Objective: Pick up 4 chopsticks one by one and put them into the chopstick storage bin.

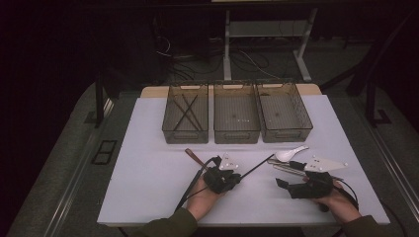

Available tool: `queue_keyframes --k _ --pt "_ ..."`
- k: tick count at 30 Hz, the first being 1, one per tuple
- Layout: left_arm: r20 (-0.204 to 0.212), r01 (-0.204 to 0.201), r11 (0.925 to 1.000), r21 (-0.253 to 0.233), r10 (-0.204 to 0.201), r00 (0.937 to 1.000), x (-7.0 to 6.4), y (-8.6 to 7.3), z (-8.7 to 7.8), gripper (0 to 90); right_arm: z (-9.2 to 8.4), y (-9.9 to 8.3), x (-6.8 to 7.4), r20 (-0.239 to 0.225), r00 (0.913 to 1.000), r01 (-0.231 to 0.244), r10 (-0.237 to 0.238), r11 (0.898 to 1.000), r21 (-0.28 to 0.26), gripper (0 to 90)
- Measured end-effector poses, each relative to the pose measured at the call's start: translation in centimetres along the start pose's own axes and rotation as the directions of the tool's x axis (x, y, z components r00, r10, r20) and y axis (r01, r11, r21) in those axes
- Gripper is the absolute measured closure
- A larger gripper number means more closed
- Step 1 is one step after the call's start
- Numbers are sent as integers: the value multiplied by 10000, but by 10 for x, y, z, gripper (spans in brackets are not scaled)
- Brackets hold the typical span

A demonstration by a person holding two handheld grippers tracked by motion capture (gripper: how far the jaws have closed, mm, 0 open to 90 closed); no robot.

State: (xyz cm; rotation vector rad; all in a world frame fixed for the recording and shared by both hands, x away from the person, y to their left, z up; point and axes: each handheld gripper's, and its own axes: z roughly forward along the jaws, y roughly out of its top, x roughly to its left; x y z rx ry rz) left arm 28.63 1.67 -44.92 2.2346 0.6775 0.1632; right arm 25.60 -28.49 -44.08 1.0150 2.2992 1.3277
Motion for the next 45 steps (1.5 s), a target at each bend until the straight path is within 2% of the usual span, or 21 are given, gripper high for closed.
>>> queue_keyframes --k 9,16,17,19,20,23,24,25,26,27,28,35,45 --pt "286 237 9992 -315 -228 9993 3 2 -6 848 0 0 0 13 10000 7 -7 10000 -12 176" --pt "289 388 9979 -509 -374 9989 3 4 -12 848 0 0 0 13 10000 36 -36 10000 -24 176" --pt "287 520 9968 -612 -503 9983 2 5 -12 848 0 0 0 13 10000 26 -26 10000 -22 176" --pt "283 461 9972 -595 -445 9986 4 5 -15 848 -1 0 0 11 10000 13 -13 10000 -17 176" --pt "259 610 9950 -787 -591 9979 3 6 -15 848 0 0 0 10 10000 23 -23 10000 -21 176" --pt "241 512 9958 -757 -495 9985 6 7 -19 848 -1 0 0 15 10000 -5 5 10000 -17 176" --pt "245 743 9927 -949 -723 9971 5 7 -19 848 -1 0 0 17 10000 3 -3 10000 -17 176" --pt "250 626 9941 -884 -606 9979 7 7 -21 848 -1 0 0 14 10000 5 -4 10000 -23 176" --pt "245 802 9914 -1031 -780 9967 6 7 -22 848 -1 0 0 13 10000 12 -12 10000 -26 176" --pt "253 654 9933 -948 -632 9977 8 8 -24 848 -1 0 0 12 10000 11 -11 10000 -26 176" --pt "244 775 9914 -1052 -753 9969 8 8 -25 848 -1 0 0 13 10000 10 -10 10000 -26 176" --pt "374 778 9879 -1340 -735 9966 15 10 -35 848 -1 0 0 16 10000 -4 5 10000 -23 176" --pt "660 536 9864 -1554 -437 9969 25 12 -52 849 -1 0 0 19 10000 -7 7 10000 -18 176"
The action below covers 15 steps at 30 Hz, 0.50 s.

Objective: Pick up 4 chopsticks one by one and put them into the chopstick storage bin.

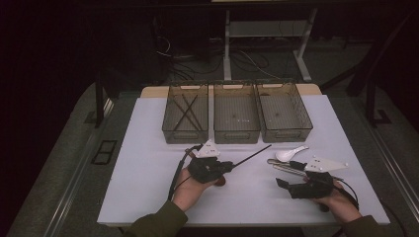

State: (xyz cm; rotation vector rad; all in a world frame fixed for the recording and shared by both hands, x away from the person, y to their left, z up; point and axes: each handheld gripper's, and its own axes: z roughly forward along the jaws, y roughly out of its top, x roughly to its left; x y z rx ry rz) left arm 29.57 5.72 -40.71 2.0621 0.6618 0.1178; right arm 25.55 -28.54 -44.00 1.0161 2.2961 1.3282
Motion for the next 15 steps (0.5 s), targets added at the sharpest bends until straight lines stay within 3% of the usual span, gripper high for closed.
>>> queue_keyframes --k 8,15 --pt "144 -92 9996 -268 96 9999 7 3 -16 848 0 0 0 -11 10000 -9 9 10000 -28 176" --pt "-53 5 9981 -619 -8 10000 17 6 -32 848 0 0 0 -16 10000 -16 16 10000 -43 176"
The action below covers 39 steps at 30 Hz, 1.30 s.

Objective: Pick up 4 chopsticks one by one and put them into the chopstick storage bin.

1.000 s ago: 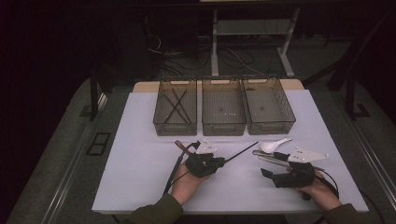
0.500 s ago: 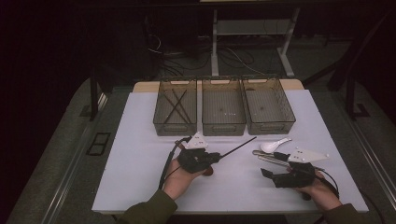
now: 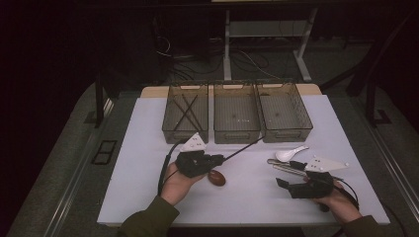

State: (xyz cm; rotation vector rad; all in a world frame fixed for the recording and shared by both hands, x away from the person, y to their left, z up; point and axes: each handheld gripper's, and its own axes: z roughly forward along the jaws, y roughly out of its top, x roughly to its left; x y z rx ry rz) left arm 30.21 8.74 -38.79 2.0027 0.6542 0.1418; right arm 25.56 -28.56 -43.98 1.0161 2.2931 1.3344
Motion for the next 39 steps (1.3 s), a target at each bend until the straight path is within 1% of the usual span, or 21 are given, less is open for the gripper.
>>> queue_keyframes --k 11,17,22,30,31,33,34,39 --pt "-472 196 9993 -331 -211 9987 17 2 -20 849 0 0 0 -4 10000 6 -6 10000 15 176" --pt "-767 385 9979 -518 -424 9962 29 1 -30 848 0 0 0 0 10000 4 -4 10000 29 176" --pt "-1045 532 9965 -653 -598 9927 40 0 -40 848 0 0 0 4 10000 -4 4 10000 35 176" --pt "-1625 772 9931 -878 -908 9825 60 3 -51 848 0 0 0 18 10000 -11 11 10000 5 175" --pt "-1687 751 9937 -835 -884 9817 63 3 -51 848 1 0 0 22 10000 -7 7 10000 13 176" --pt "-1871 829 9929 -850 -977 9775 69 3 -52 848 1 0 -1 30 10000 -3 3 10000 35 175" --pt "-1912 813 9931 -839 -961 9768 72 3 -52 848 1 0 -1 27 10000 -8 8 10000 31 176" --pt "-2363 969 9926 -730 -1116 9653 89 4 -53 848 1 0 -1 32 10000 -30 30 10000 35 176"
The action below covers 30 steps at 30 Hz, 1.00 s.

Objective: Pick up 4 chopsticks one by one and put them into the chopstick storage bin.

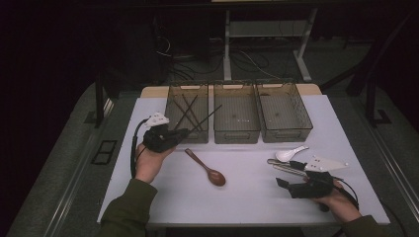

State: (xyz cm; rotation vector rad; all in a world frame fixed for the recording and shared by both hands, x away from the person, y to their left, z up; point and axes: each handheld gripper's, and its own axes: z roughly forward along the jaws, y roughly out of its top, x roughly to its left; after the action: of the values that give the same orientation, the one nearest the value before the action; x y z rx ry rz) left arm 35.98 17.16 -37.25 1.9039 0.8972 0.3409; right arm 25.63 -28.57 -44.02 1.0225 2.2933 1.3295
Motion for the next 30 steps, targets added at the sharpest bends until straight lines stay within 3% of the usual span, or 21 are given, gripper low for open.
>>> queue_keyframes --k 9,19,30 --pt "-579 188 9998 -104 -193 9981 23 19 4 848 0 0 0 1 10000 2 -2 10000 1 176" --pt "-1205 555 9984 -86 -561 9911 43 36 21 848 0 0 -1 -8 10000 1 -1 10000 17 176" --pt "-2036 964 9930 686 -807 9757 61 40 48 848 0 0 0 -20 10000 21 -21 10000 8 176"
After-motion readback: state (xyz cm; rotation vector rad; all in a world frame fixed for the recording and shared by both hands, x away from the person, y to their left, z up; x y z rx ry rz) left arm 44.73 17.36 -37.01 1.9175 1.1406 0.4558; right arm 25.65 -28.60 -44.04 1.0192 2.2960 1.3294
